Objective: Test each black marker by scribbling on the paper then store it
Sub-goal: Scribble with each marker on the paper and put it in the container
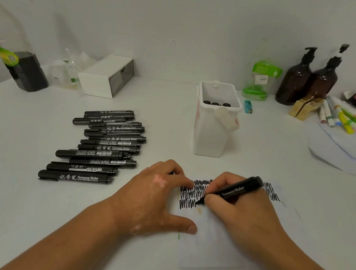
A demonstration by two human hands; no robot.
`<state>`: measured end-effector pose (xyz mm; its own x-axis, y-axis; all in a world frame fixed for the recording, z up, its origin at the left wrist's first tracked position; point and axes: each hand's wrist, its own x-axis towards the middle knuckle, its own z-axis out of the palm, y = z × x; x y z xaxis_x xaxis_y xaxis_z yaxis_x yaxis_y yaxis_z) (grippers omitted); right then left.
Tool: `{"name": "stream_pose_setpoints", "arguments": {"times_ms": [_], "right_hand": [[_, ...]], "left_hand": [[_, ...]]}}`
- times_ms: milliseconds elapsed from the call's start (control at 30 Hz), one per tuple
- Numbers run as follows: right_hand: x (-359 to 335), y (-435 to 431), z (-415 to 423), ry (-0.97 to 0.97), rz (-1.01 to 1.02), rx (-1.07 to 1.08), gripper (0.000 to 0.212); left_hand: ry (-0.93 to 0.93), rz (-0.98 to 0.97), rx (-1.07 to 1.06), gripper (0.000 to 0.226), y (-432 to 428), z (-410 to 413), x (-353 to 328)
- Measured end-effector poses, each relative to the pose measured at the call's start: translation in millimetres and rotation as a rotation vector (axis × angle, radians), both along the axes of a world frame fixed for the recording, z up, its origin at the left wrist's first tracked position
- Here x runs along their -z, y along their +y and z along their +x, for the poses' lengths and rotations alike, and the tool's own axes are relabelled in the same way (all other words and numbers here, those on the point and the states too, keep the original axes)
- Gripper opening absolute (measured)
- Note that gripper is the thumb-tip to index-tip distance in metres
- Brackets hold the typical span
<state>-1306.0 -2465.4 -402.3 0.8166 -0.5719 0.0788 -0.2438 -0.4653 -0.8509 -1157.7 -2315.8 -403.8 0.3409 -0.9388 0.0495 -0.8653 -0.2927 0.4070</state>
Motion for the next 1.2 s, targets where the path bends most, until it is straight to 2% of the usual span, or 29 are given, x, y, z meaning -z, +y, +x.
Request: {"name": "stream_pose_setpoints", "arguments": {"times_ms": [133,233,267,367,500,600,700,800,900,933,1000,1133,1200], "right_hand": [[-2.7,-5.3,0.1,-0.132,0.193,0.045,0.006],[-5.3,-11.1,0.3,-0.251,0.437,0.085,0.006],[-6.0,-13.3,-0.2,-0.269,0.470,0.089,0.008],[-4.8,-19.3,-1.7,-0.283,0.463,0.091,0.014],[-3.6,-23.0,-2.5,-0.314,0.472,0.088,0.013],[-6.6,-22.5,-2.7,-0.390,0.574,0.050,0.006],[-11.3,-23.5,-4.3,-0.457,0.708,0.052,0.016],[-14.1,-25.4,-4.9,-0.486,0.705,0.083,0.022],[-14.8,-26.4,-5.6,-0.513,0.655,0.072,0.010],[-15.4,-26.4,-6.4,-0.520,0.654,0.058,0.016],[-15.8,-26.3,-7.2,-0.517,0.663,0.041,0.020],[-13.5,-26.0,-7.8,-0.469,0.641,0.002,0.006],[-11.7,-24.6,-7.5,-0.443,0.615,-0.008,0.012]], "left_hand": [[0.053,-0.039,-0.031,0.078,1.1,-0.4,-1.4],[0.239,-0.177,-0.132,0.041,1.7,1.7,-4.0],[0.323,-0.220,-0.168,0.038,2.0,3.4,-4.8],[0.447,-0.305,-0.226,0.046,2.3,5.3,-6.6],[0.574,-0.395,-0.286,0.045,-0.8,6.7,-3.9],[0.705,-0.470,-0.330,0.041,-2.1,10.9,-2.2],[0.773,-0.480,-0.329,0.033,-1.7,14.7,-1.7],[0.842,-0.496,-0.255,0.034,-1.7,14.8,-2.1],[0.925,-0.518,-0.217,0.035,-2.7,11.8,-4.3],[0.931,-0.526,-0.208,0.032,-3.0,11.3,-4.6],[0.912,-0.530,-0.189,0.027,-2.6,10.9,-4.7],[0.872,-0.481,-0.146,0.024,-0.9,10.3,-5.3],[0.834,-0.459,-0.132,0.024,-0.6,10.2,-4.9]]}}
